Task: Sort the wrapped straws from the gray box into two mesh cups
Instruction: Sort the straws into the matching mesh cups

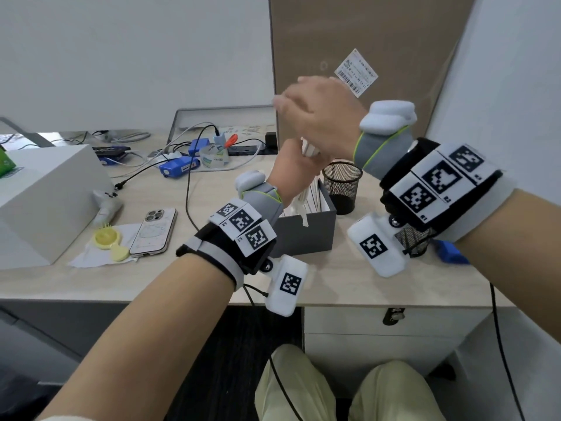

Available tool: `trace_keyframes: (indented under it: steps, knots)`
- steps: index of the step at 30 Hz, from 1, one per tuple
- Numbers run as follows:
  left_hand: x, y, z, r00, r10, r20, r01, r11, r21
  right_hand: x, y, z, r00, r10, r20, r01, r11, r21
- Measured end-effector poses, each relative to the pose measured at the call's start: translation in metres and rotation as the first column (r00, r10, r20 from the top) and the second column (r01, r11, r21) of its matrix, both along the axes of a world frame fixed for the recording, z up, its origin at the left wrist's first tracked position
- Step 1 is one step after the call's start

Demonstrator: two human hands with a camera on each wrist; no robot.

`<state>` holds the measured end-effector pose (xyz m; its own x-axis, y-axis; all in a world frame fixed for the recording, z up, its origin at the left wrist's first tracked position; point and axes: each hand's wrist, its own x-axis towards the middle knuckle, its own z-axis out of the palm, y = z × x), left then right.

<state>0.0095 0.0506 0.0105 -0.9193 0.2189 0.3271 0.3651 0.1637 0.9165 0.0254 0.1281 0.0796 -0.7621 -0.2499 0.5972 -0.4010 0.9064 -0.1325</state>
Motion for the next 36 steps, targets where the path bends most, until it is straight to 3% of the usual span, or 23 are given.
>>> trace_keyframes:
  steps: [2,4,5,7,8,10,12,13,16,19,22,26,31,36]
  knots:
    - [-0.002,-0.002,0.005,1.0,-0.008,0.014,0.008,1.0,-0.007,0.001,-0.001,0.0,1.0,-0.028,-0.013,0.029,0.997,0.072]
    - [-0.003,-0.003,0.002,1.0,-0.01,0.009,0.01,1.0,-0.021,0.002,-0.005,-0.008,0.996,-0.051,0.072,0.04,0.988,0.15]
    - [-0.002,-0.002,0.001,1.0,-0.005,-0.001,0.005,1.0,-0.029,0.002,-0.006,-0.011,0.995,-0.037,0.091,0.028,0.995,0.099]
    - [-0.002,-0.001,0.001,0.999,0.004,-0.034,-0.004,1.0,0.004,0.003,-0.004,-0.013,0.998,0.046,0.046,-0.036,0.978,-0.206]
    - [-0.002,-0.002,0.003,1.0,0.019,-0.024,-0.018,0.998,0.054,0.005,-0.002,-0.013,0.997,0.08,-0.002,-0.074,0.91,-0.409]
    - [-0.004,-0.007,0.008,0.997,0.066,0.044,-0.074,0.975,0.209,0.009,0.007,-0.018,0.993,0.111,-0.031,-0.098,0.674,-0.733]
    - [-0.009,-0.017,0.01,0.988,0.054,0.145,-0.108,0.913,0.393,0.013,0.016,-0.029,0.985,0.156,0.075,-0.013,0.499,-0.866]
    - [-0.013,-0.022,0.011,0.979,0.004,0.204,-0.108,0.859,0.501,0.014,0.019,-0.037,0.965,0.209,0.159,0.044,0.47,-0.882]
    - [-0.023,-0.031,0.011,0.925,-0.187,0.331,-0.122,0.678,0.725,0.02,0.02,-0.062,0.86,0.368,0.354,0.128,0.516,-0.847]
    - [-0.022,-0.032,0.008,0.903,-0.249,0.35,-0.12,0.636,0.763,0.027,0.014,-0.079,0.745,0.464,0.48,0.146,0.588,-0.796]
    - [-0.02,-0.031,0.004,0.877,-0.294,0.38,-0.141,0.598,0.789,0.032,0.01,-0.087,0.659,0.549,0.514,0.175,0.553,-0.815]
    - [-0.016,-0.03,0.001,0.847,-0.353,0.396,-0.151,0.555,0.818,0.031,0.009,-0.092,0.712,0.532,0.458,0.139,0.533,-0.834]
    - [-0.013,-0.025,-0.006,0.837,-0.349,0.421,-0.138,0.61,0.78,0.032,0.009,-0.1,0.734,0.517,0.441,0.128,0.532,-0.837]
    - [-0.018,-0.027,-0.009,0.853,-0.299,0.428,-0.225,0.529,0.818,0.034,0.018,-0.102,0.797,0.42,0.434,0.188,0.509,-0.84]
